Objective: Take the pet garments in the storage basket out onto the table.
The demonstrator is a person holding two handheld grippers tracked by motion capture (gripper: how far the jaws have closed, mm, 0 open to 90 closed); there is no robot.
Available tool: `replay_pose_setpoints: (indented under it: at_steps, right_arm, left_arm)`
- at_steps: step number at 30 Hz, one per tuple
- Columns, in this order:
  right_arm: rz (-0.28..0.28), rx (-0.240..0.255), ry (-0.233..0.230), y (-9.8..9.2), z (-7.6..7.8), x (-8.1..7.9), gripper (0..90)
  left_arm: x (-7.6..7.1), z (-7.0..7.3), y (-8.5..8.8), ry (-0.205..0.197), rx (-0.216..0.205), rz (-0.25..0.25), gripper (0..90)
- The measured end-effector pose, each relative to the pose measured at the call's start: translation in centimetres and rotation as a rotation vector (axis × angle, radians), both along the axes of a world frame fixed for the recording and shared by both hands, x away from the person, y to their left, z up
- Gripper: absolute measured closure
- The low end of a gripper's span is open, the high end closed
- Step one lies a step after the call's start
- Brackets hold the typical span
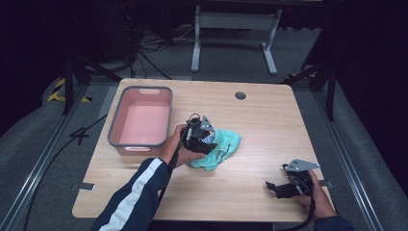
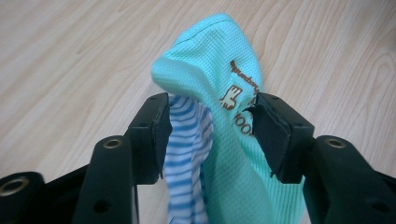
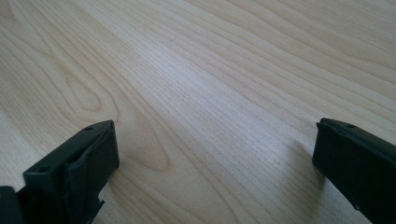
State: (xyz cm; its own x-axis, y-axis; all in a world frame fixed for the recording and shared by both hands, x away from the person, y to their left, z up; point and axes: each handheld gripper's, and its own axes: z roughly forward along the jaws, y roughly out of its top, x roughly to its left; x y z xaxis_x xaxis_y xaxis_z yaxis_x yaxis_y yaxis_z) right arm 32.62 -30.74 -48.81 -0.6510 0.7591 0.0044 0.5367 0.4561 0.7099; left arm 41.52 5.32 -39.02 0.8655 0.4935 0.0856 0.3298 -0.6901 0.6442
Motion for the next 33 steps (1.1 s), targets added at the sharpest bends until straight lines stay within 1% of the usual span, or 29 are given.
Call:
replay_pose_setpoints:
  at_steps: [1,2,3,4,5,6,7,8,9,10,11,14,15,16,18,21,23,24,27,29,31,33]
  right_arm:
    - [-0.001,0.000,0.000,0.0,0.0,0.0,0.6]
    - [-0.001,0.000,0.000,0.0,0.0,0.0,0.5]
    - [-0.001,0.000,0.000,0.0,0.0,0.0,0.6]
    - [-0.001,0.000,0.000,0.0,0.0,0.0,0.6]
    - [-0.001,0.000,0.000,0.0,0.0,0.0,0.5]
    - [-0.001,0.000,0.000,0.0,0.0,0.0,0.6]
    - [-0.001,0.000,0.000,0.0,0.0,0.0,0.6]
    - [-0.001,0.000,0.000,0.0,0.0,0.0,0.6]
    - [-0.001,0.000,0.000,0.0,0.0,0.0,0.6]
    - [-0.001,0.000,0.000,0.0,0.0,0.0,0.6]
    - [-0.001,0.000,0.000,0.0,0.0,0.0,0.6]
    - [-0.001,0.000,0.000,0.0,0.0,0.0,0.6]
    - [-0.002,0.000,0.000,0.0,0.0,0.0,0.6]
    - [-0.002,0.000,0.000,0.0,0.0,0.0,0.6]
    - [-0.003,0.000,0.000,0.0,0.0,0.0,0.5]
    - [-0.003,0.000,0.000,0.0,0.0,0.0,0.6]
    - [-0.003,0.000,0.000,0.0,0.0,0.0,0.5]
    - [-0.003,0.000,0.000,0.0,0.0,0.0,0.6]
    - [-0.004,0.000,0.000,0.0,0.0,0.0,0.5]
    - [-0.003,0.000,0.000,0.0,0.0,0.0,0.6]
    - [-0.004,0.001,0.000,0.0,0.0,0.0,0.6]
    - [-0.005,0.000,0.000,0.0,0.0,0.0,0.5]
  left_arm:
    - [-0.1,0.3,0.3,-0.007,0.000,-0.004,41.8]
    - [-0.4,0.7,0.7,-0.018,0.000,-0.003,40.4]
    - [-0.4,0.7,0.7,-0.018,0.000,-0.003,37.8]
    - [-0.6,0.8,1.0,-0.022,-0.002,-0.002,37.8]
    - [-0.8,1.1,1.3,-0.030,0.011,0.007,33.9]
    - [-1.0,1.2,1.6,-0.044,0.014,0.032,30.1]
    - [-1.6,1.4,2.5,-0.049,0.002,0.037,26.9]
    - [-1.8,1.5,2.9,-0.048,0.001,0.032,25.4]
    - [-1.8,1.5,2.9,-0.048,0.001,0.032,22.4]
    - [-2.4,1.7,3.6,-0.061,0.016,0.020,22.4]
    - [-2.8,1.8,4.1,-0.085,0.025,0.018,20.7]
    - [-3.8,2.0,5.2,-0.102,0.048,0.024,20.8]
    - [-4.1,2.2,5.7,-0.108,0.052,0.019,21.2]
    - [-4.1,2.2,5.7,-0.108,0.052,0.019,21.3]
    - [-4.9,2.5,6.6,-0.109,0.064,0.010,21.5]
    - [-5.7,2.7,7.5,-0.116,0.078,-0.005,21.4]
    - [-6.5,2.8,8.2,-0.117,0.079,-0.011,21.5]
    - [-6.9,2.8,8.5,-0.119,0.080,-0.023,21.8]
    - [-7.7,2.5,9.2,-0.129,0.112,-0.026,21.5]
    - [-8.2,2.2,9.7,-0.131,0.124,-0.023,21.1]
    - [-8.5,1.9,10.2,-0.134,0.146,-0.021,21.5]
    - [-8.8,1.5,10.8,-0.129,0.155,-0.020,21.4]
